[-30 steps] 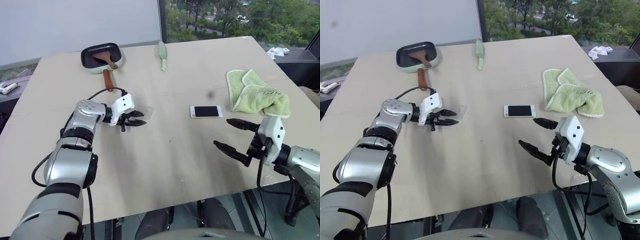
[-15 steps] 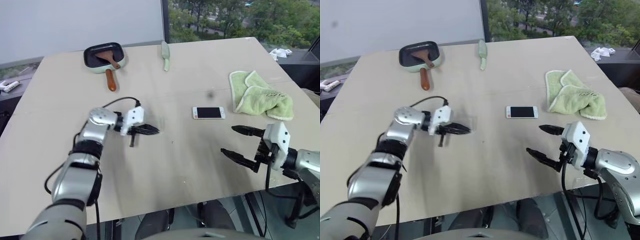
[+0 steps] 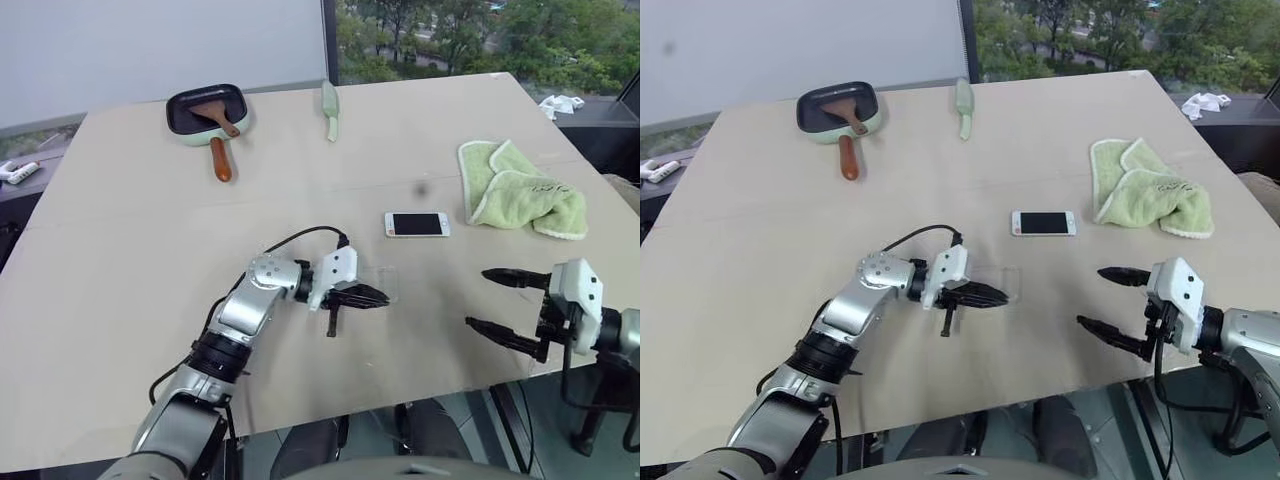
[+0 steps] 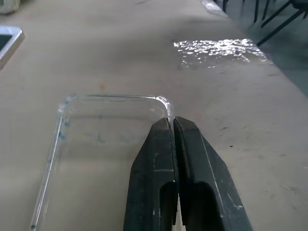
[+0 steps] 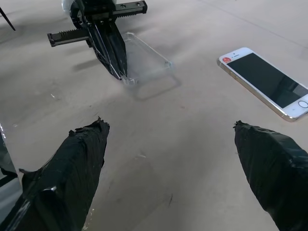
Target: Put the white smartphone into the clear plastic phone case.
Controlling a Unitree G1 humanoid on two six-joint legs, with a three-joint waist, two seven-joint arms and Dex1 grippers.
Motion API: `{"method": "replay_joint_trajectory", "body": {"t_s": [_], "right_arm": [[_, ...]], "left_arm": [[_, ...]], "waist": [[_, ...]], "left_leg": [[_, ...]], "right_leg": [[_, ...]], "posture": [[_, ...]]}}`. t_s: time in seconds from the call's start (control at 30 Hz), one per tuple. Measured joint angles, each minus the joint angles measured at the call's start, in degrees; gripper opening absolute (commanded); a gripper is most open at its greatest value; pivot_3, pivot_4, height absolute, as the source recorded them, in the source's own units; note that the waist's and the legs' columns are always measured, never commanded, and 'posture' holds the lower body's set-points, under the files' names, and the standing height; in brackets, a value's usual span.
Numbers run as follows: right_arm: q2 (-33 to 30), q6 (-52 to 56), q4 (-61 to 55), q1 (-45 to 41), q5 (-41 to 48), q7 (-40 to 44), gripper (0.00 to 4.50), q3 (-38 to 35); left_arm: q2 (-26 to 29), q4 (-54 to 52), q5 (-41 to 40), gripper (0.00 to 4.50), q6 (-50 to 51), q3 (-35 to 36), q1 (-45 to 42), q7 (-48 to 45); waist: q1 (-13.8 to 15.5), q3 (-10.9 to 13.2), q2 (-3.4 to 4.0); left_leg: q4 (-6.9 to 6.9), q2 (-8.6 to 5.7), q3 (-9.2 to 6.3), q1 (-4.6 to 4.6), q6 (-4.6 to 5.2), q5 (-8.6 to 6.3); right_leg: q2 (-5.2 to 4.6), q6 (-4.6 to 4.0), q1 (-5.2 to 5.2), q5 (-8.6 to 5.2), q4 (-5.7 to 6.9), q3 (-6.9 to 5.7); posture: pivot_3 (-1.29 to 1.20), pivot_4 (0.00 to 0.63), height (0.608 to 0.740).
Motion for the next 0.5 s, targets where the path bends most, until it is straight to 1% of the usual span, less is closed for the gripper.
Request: {"method": "replay_joint_trajectory", "body": {"t_s": [0.03,0.07,0.1,0.13,0.17,0.2,0.23,0.27,0.3,0.33,0.37,0.43,0.5], "right_arm": [[0.0,-0.3,0.2,-0.1,-0.2,0.2,4.50,0.0],[0.0,-0.4,0.3,-0.3,-0.3,0.4,4.50,0.0],[-0.1,-0.5,0.5,-0.6,-0.5,0.5,4.50,0.0],[-0.1,-0.5,0.7,-0.8,-0.5,0.5,4.50,0.0],[-0.1,-0.5,1.5,-2.2,-0.7,0.6,4.50,0.3],[-0.1,-0.4,2.0,-3.2,-0.7,0.5,4.50,0.3],[-0.1,-0.2,2.4,-4.4,-0.8,0.3,4.50,0.5],[-0.1,0.0,2.6,-5.4,-1.0,0.2,4.50,0.5],[-0.2,0.5,4.0,-8.8,-2.2,-0.9,4.50,1.8],[-0.3,0.7,4.7,-10.1,-2.7,-1.3,4.50,2.2],[-1.2,0.9,7.0,-14.0,-4.2,-1.2,4.50,4.2],[-1.9,0.7,9.8,-18.9,-6.2,-0.3,4.50,7.1],[-0.6,-0.6,15.2,-25.5,-8.6,0.6,4.50,10.9]], "left_arm": [[0.0,0.0,0.0,1.82,0.0,-0.1,0.2,1.0],[-0.1,0.0,0.0,2.09,0.0,-0.1,0.4,1.9],[-0.1,0.0,0.0,2.75,0.0,-0.1,0.5,2.5],[-0.1,0.0,0.0,2.99,0.0,-0.1,0.5,2.9],[-0.2,-0.4,-0.2,3.73,0.0,0.3,0.8,4.1],[-0.3,-0.8,-0.5,4.18,0.0,0.7,0.8,4.8],[-0.5,-1.5,-1.0,4.47,-0.2,1.3,0.9,5.5],[-0.6,-2.4,-1.3,4.47,-0.6,2.1,0.9,6.0],[-0.4,-5.0,-3.0,4.47,-0.6,4.0,1.2,7.0],[-0.2,-6.3,-3.7,4.47,-0.5,4.7,1.1,7.3],[0.9,-10.4,-6.2,4.47,1.0,7.1,1.6,7.8],[3.7,-15.2,-9.7,4.47,3.7,10.7,3.0,8.0],[7.4,-18.8,-13.3,4.47,7.9,15.5,6.0,9.0]], "waist": [[0.2,0.0,0.00],[0.3,0.0,0.00],[0.6,0.0,0.00],[0.7,0.0,0.00],[0.7,0.0,0.01],[0.8,0.0,0.01],[0.8,0.0,0.01],[0.7,0.0,0.01],[0.6,0.0,0.00],[0.5,0.0,0.01],[0.3,0.0,0.02],[0.1,0.0,0.06],[-0.3,0.0,0.09]], "left_leg": [[0.00,0.00,0.00,0.00,0.00,0.00],[0.00,0.00,0.00,0.00,0.00,0.00],[0.00,0.00,0.01,0.00,0.00,0.00],[0.01,0.00,0.01,0.00,0.00,0.00],[0.01,0.00,0.01,-0.01,0.00,0.00],[0.01,-0.01,0.01,-0.01,0.00,0.00],[0.01,-0.01,0.01,-0.02,0.00,0.00],[0.01,-0.01,0.01,-0.02,0.00,0.00],[0.01,0.02,0.03,-0.02,-0.01,0.00],[0.01,0.03,0.05,-0.04,-0.01,0.00],[0.00,0.03,0.08,-0.02,-0.01,0.00],[-0.04,0.07,0.08,0.00,-0.02,0.00],[-0.08,0.07,0.06,0.00,-0.02,0.00]], "right_leg": [[0.00,0.00,0.00,0.00,-0.01,0.00],[0.00,0.00,0.00,0.00,-0.01,0.00],[0.00,0.00,0.01,0.00,-0.02,0.01],[0.00,0.00,0.01,0.00,-0.02,0.00],[-0.01,0.00,0.01,0.00,-0.03,0.00],[-0.02,0.00,0.00,0.00,-0.03,0.00],[-0.02,0.00,0.00,0.00,-0.03,0.00],[-0.03,0.00,-0.01,0.00,-0.03,0.00],[0.00,0.00,-0.02,0.00,-0.03,0.02],[-0.02,-0.01,-0.04,0.01,-0.03,0.03],[-0.01,-0.01,-0.04,0.01,-0.02,0.05],[0.02,-0.02,-0.05,0.00,-0.03,0.05],[0.02,-0.02,-0.06,0.00,-0.06,0.04]], "posture": [[0.00,0.150,0.740],[0.00,0.150,0.740],[0.00,0.150,0.740],[0.00,0.150,0.740],[0.00,0.150,0.740],[0.00,0.150,0.740],[0.00,0.150,0.740],[0.00,0.150,0.740],[0.00,0.150,0.740],[0.00,0.150,0.740],[0.00,0.150,0.740],[0.00,0.150,0.740],[0.00,0.150,0.740]]}}
